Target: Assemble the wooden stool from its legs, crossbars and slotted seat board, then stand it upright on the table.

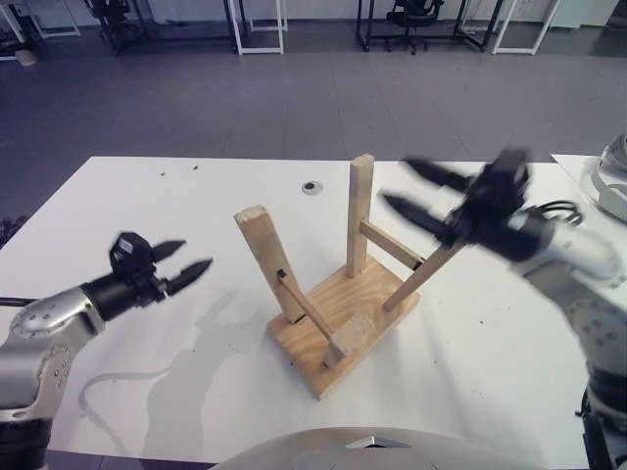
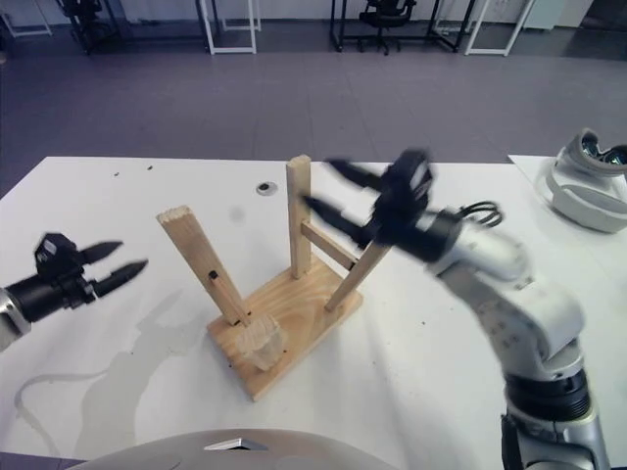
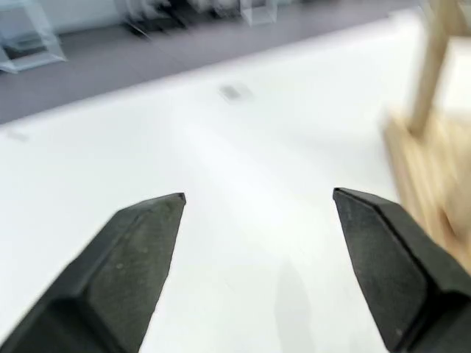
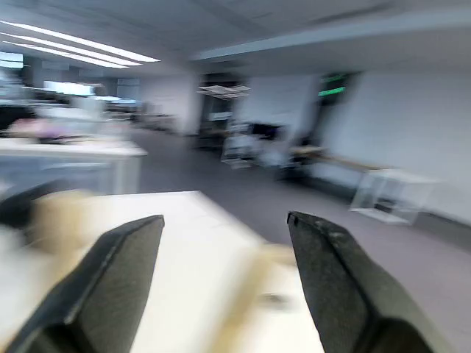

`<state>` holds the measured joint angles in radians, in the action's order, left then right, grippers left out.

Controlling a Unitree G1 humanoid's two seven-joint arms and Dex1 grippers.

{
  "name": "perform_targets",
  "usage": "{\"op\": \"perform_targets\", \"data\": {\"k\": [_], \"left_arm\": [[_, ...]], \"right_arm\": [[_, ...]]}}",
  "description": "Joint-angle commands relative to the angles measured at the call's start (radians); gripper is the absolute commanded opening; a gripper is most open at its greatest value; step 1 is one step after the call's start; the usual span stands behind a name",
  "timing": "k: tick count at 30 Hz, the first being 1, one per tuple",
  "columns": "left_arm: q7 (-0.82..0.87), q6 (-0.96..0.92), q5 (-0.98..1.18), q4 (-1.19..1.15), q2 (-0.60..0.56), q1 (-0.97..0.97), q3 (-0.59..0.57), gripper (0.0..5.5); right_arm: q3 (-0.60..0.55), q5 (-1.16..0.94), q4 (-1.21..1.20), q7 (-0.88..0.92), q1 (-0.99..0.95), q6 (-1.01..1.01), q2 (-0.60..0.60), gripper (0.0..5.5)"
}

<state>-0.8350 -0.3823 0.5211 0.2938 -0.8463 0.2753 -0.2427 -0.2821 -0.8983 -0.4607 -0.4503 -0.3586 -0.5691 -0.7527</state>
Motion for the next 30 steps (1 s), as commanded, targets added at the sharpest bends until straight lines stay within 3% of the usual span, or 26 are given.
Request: {"op": "perform_targets", "data": {"k": [1,3,6,9,13,16,18,24,30], "left_arm": [[-0.074,0.029,-0.129,0.066,-0.075,0.032,0.124,3.71],[-0.097,0.027,-0.185,0.1,-0.08,0.006,0.217,3.71],[-0.09,0.015,-0.276,0.077,-0.026,-0.09,0.366,3.71],[-0.081,0.02,-0.307,-0.005,0.056,-0.168,0.453,3.71],[0.037,0.087,-0.34,-0.289,0.266,-0.349,0.464,3.71],[0.152,0.144,-0.319,-0.52,0.414,-0.509,0.381,3.71],[0.167,0.16,-0.322,-0.51,0.413,-0.496,0.347,3.71],[0.167,0.183,-0.347,-0.327,0.279,-0.154,0.221,3.71],[0.212,0.161,-0.396,-0.282,0.375,-0.192,0.349,3.71]], "right_arm": [[0.027,0.175,0.267,-0.061,-0.069,0.087,-0.05,3.13],[0.221,0.431,0.469,-0.116,-0.049,0.223,-0.05,3.13],[0.469,0.714,0.87,-0.204,-0.043,0.485,0.065,3.13],[0.555,0.829,1.125,-0.272,-0.045,0.686,0.141,3.13],[0.583,0.787,1.046,-0.53,0.087,0.771,0.097,3.13],[0.567,0.797,1.011,-0.513,0.095,0.768,0.121,3.13],[0.545,0.819,0.999,-0.45,0.088,0.755,0.133,3.13],[0.455,0.863,0.847,-0.329,0.237,0.699,0.043,3.13],[0.456,0.851,0.581,-0.319,0.391,0.562,0.049,3.13]]}}
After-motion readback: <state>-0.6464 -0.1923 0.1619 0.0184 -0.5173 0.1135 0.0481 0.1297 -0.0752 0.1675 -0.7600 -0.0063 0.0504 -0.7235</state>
